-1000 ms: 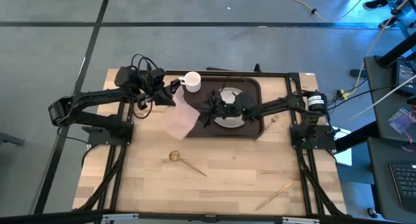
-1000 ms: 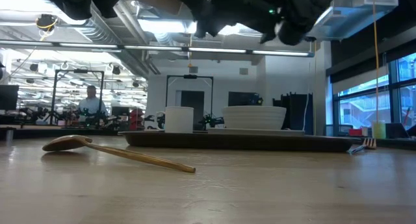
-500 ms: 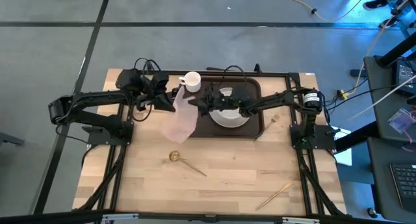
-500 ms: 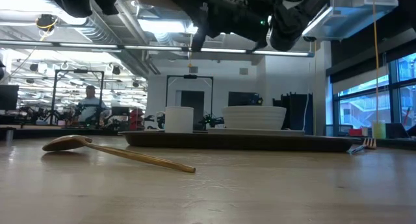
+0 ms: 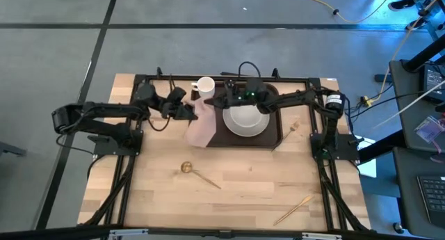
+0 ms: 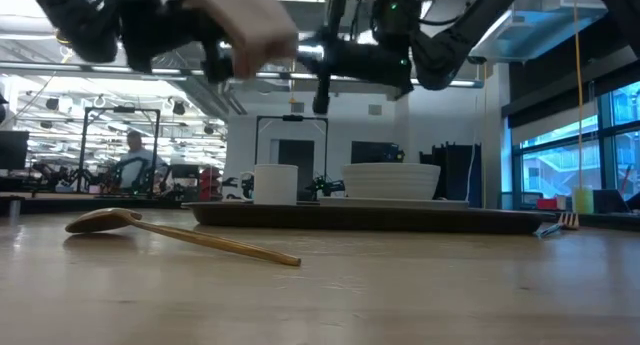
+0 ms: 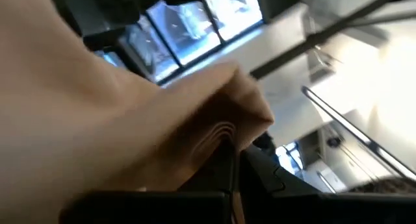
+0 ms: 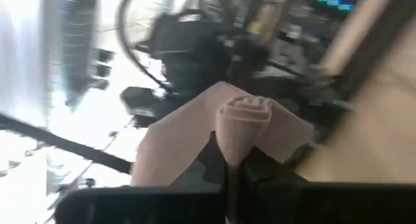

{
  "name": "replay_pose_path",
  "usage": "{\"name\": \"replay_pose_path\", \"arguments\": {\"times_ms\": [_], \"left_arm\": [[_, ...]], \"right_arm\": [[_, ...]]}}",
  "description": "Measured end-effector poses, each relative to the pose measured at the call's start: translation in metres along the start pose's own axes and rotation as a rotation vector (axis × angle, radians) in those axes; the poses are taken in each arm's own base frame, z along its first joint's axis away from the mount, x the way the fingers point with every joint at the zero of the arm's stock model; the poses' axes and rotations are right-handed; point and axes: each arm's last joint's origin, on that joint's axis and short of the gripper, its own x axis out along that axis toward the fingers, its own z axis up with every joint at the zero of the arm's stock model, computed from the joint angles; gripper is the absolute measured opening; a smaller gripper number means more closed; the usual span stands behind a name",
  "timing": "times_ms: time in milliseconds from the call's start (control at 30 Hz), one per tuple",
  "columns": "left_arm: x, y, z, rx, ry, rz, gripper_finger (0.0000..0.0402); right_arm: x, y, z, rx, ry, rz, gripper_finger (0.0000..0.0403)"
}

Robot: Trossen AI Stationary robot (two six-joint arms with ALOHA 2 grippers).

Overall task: Set up tray
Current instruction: Put the light brown napkin on the brown serving tray to the left of the gray plate

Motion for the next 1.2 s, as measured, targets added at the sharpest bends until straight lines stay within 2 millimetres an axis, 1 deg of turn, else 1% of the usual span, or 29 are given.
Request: {"name": "replay_pose_path", "arguments": {"times_ms": [133, 267, 400, 533, 700, 867, 1000, 1200], "left_arm": [[-0.01, 0.016, -0.014, -0.043, -0.021, 0.062, 0.0004], [-0.019, 0.029, -0.027, -0.056, -0.034, 0.127, 0.0004], [-0.027, 0.043, -0.037, -0.094, -0.059, 0.225, 0.0004], [-0.033, 0.057, -0.046, -0.149, -0.074, 0.373, 0.0004], [-0.038, 0.068, -0.051, -0.178, -0.118, 0.526, 0.0004], [-0.041, 0.075, -0.055, -0.175, -0.146, 0.635, 0.0004], [-0.043, 0.083, -0.057, -0.196, -0.158, 0.693, 0.0004], [-0.044, 0.099, -0.061, -0.238, -0.178, 0.783, 0.0004]], "right_arm": [[-0.006, -0.015, 0.005, -0.022, 0.028, -0.117, 0.0003], [-0.011, -0.029, 0.004, -0.066, 0.054, -0.253, 0.0002], [-0.015, -0.038, 0.003, -0.138, 0.051, -0.357, 0.0002], [-0.017, -0.044, 0.003, -0.199, 0.045, -0.43, 0.0002], [-0.022, -0.052, 0.0, -0.274, 0.056, -0.553, 0.0002], [-0.025, -0.057, 0.0, -0.358, 0.057, -0.637, 0.0002], [-0.025, -0.057, 0.001, -0.413, 0.043, -0.661, 0.0002], [-0.026, -0.058, 0.0, -0.441, 0.063, -0.674, 0.0002]]}}
